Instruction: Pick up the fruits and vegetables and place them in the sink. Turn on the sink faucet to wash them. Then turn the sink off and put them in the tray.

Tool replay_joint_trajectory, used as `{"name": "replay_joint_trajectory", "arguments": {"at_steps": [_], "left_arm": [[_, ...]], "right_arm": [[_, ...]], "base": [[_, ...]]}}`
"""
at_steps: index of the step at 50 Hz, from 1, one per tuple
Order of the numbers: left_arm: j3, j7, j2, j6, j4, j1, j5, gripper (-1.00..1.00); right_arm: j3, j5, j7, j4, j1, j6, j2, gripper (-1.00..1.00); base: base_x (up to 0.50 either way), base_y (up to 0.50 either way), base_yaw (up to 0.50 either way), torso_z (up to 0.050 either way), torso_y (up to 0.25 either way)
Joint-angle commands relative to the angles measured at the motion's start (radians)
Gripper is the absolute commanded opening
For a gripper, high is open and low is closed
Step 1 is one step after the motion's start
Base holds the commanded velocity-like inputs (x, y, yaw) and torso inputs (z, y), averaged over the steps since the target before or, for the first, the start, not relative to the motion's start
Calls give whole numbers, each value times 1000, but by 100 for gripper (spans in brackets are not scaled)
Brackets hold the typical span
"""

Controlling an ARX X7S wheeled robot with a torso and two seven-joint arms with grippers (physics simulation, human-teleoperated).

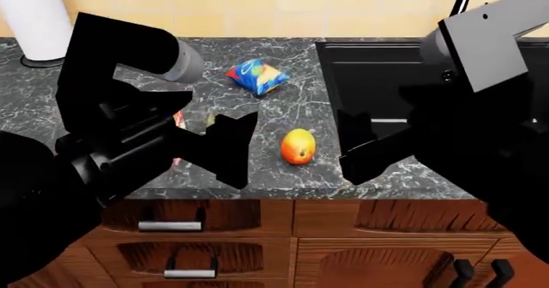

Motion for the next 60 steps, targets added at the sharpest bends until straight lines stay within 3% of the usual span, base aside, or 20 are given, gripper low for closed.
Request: {"name": "replay_joint_trajectory", "arguments": {"at_steps": [1,27,33,48,60], "left_arm": [[39,-45,-19,15,-14,-64,-63,100],[116,-103,-74,65,-32,-186,-175,100],[136,-123,-105,72,-55,-247,-217,100],[171,-141,-144,86,-121,-371,-278,100],[162,-134,-195,81,-147,-403,-280,100]], "right_arm": [[-51,58,31,17,56,-4,22,100],[-145,127,38,39,120,-40,36,100],[-211,185,26,79,135,-34,25,100],[-365,184,-42,299,233,33,-141,100],[-401,141,-123,418,261,67,-262,100]], "base": [[500,0,0,0,0],[500,0,0,0,1],[34,0,0,0,2],[0,0,0,0,0],[0,0,0,0,0]]}}
